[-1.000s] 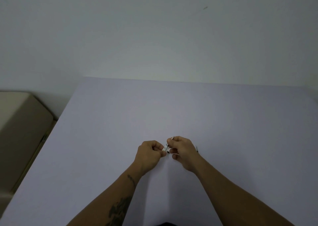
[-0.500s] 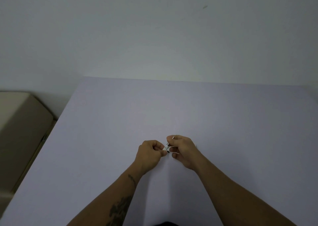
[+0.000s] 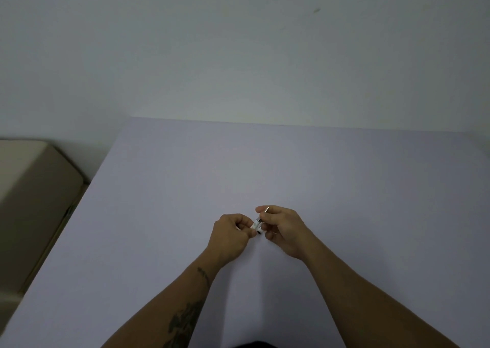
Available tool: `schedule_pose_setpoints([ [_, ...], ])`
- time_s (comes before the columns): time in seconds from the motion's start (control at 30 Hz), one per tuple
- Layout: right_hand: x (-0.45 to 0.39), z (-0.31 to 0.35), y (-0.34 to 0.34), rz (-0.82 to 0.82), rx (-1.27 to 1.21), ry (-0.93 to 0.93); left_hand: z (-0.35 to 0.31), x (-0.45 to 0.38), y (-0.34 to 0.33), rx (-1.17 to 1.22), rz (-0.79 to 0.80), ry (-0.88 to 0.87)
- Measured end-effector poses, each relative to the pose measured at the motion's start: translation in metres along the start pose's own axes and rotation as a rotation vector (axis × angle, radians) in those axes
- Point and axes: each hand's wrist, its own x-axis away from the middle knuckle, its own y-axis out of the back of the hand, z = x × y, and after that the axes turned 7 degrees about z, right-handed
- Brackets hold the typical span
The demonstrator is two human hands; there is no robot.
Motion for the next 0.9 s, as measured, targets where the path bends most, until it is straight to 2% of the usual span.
schedule_pose_setpoints([
  [0.1,0.001,-0.001,0.0,-0.044,0.033,0.011,0.001,0.001,0.0,-0.001,-0.001,0.004],
  [0.3,-0.009,-0.011,-0.01,-0.281,0.209,0.066,0.001,-0.001,-0.006,-0.059,-0.065,-0.021],
  [0.37,-0.01,-0.014,-0.012,-0.27,0.166,0.054,0.002,-0.001,-0.007,-0.064,-0.074,-0.024],
  [0.53,-0.01,-0.013,-0.008,-0.094,-0.053,0.016,0.006,-0.003,-0.001,-0.04,-0.078,-0.001],
  [0.77,-0.015,-0.011,-0.014,-0.302,0.18,0.044,0.005,-0.006,-0.007,-0.184,-0.126,-0.016],
  [0.9,-0.019,-0.006,-0.012,-0.205,0.215,-0.012,0.005,-0.011,-0.003,-0.293,-0.137,0.022],
])
